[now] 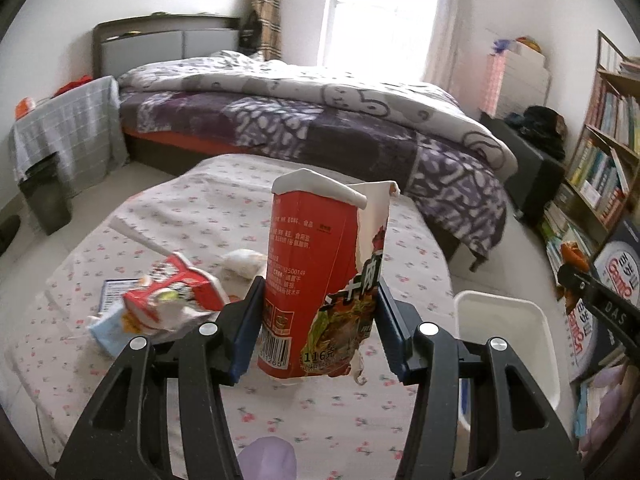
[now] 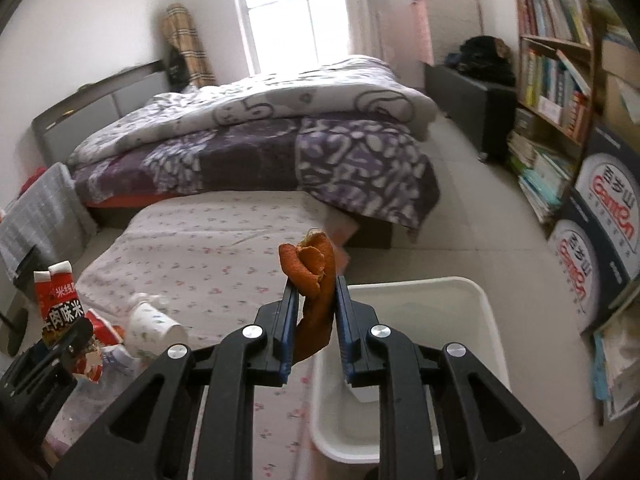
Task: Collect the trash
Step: 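Drop the red cup into the white bin with the left gripper while the right drops the peel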
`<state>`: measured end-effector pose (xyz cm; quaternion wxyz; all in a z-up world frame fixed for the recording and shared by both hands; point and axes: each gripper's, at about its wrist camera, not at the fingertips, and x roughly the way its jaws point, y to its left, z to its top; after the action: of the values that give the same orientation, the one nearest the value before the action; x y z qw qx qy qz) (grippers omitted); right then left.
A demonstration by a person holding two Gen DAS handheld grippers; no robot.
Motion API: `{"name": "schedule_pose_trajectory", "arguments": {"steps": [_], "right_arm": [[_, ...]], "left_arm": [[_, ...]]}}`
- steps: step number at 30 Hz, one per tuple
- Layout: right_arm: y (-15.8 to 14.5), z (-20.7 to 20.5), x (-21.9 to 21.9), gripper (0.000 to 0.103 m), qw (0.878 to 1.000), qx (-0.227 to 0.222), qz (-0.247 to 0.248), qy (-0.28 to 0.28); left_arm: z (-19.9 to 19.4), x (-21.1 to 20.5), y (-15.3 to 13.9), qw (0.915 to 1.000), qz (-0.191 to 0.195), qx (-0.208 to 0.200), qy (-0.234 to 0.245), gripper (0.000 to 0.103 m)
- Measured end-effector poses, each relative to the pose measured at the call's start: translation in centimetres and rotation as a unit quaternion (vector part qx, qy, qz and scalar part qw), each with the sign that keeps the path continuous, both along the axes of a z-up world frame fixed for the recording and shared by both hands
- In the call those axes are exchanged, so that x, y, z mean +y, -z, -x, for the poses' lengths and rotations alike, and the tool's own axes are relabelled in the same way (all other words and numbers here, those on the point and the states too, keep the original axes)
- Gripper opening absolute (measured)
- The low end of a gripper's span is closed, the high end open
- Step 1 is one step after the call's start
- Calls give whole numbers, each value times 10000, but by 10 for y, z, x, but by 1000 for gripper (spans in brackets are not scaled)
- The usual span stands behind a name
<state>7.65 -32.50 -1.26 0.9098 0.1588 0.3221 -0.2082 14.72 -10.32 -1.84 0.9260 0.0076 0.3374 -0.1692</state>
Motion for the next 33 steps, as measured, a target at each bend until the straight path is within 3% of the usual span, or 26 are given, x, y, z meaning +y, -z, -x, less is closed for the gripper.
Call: {"name": "schedule_pose_trajectory", "arguments": {"steps": [5, 7, 11, 13, 27, 29, 33], "right_arm": [[1, 12, -21, 24, 9996, 32, 13, 272], [-1, 18, -30, 43, 9990, -11, 60, 434], [-6, 30, -44, 59, 9973, -119, 168, 701], [-8, 36, -53, 72, 9956, -165, 210, 898], [-16, 66, -98, 85, 9869, -438, -55, 1554], [-17, 68, -101, 85, 9861, -466, -90, 1595], [-19, 70, -105, 86, 9846, -513, -231, 1655]], "left_arm": [[4, -30, 7, 9995, 12, 85, 314, 50], [7, -41, 10, 9990, 24, 128, 432, 50], [11, -64, 15, 9972, 32, 215, 717, 50], [14, -76, 16, 9962, 24, 232, 843, 51], [50, -151, 25, 9815, -94, 346, 1880, 52], [53, -158, 25, 9786, -65, 420, 2014, 64], [55, -164, 26, 9758, -224, 464, 2125, 75]]}}
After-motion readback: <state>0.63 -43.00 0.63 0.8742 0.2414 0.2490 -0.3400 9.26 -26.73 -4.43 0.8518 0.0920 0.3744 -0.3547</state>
